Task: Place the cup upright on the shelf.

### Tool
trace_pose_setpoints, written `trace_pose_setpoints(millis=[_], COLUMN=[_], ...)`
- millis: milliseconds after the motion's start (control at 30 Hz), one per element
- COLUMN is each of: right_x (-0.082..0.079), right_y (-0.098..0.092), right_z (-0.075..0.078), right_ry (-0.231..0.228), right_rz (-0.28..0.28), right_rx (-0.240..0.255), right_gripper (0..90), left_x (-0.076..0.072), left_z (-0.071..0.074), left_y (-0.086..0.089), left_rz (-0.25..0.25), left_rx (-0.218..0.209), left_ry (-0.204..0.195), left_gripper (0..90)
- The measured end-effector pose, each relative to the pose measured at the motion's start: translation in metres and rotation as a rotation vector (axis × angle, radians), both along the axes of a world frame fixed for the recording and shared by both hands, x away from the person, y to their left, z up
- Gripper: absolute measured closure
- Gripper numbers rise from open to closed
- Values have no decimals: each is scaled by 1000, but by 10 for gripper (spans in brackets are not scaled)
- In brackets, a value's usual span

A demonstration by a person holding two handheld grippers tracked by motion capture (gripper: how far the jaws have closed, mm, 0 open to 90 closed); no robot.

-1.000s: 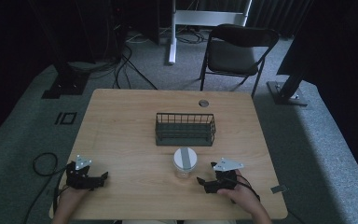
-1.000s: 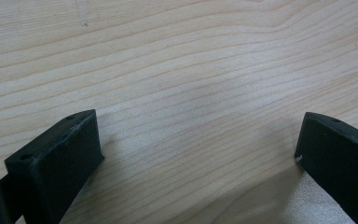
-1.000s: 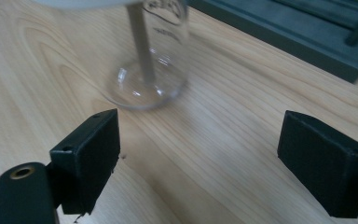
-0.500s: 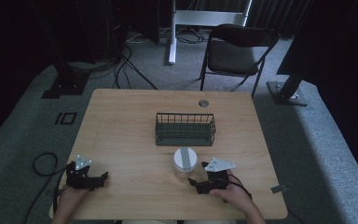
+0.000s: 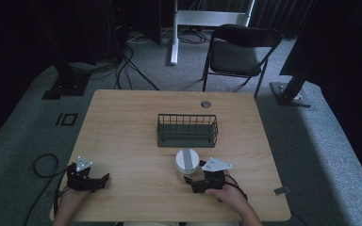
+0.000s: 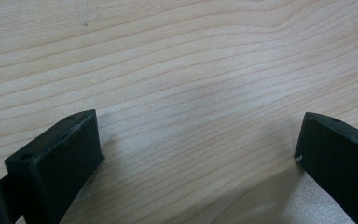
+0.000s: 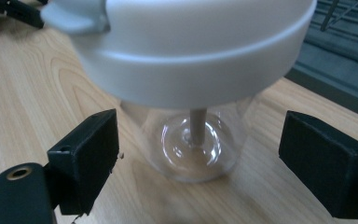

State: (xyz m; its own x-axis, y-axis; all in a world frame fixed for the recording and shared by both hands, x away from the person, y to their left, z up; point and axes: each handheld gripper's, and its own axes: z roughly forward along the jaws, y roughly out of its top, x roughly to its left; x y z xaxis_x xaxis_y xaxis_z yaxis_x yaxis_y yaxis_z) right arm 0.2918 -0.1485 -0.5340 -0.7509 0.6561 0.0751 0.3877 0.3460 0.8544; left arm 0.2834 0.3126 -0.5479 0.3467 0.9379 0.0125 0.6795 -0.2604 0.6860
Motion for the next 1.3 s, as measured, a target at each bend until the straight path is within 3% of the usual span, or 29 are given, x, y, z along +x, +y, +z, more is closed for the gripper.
trace_pose_setpoints(millis=[100,633,1300], right_x=[0,2,3], right_y=[4,18,32], right_z=[0,-2,-4], right_ry=[-20,-50,-83], right_rz=[-13,-26,-102], right_rx=[29,80,113], right_gripper=[118,118,132], left_x=[0,0,0], left_z=[0,0,0], left_y=[0,0,0], left_rz=[0,0,0], left_rx=[0,0,0], left_ry=[0,0,0], left_gripper=[5,5,5])
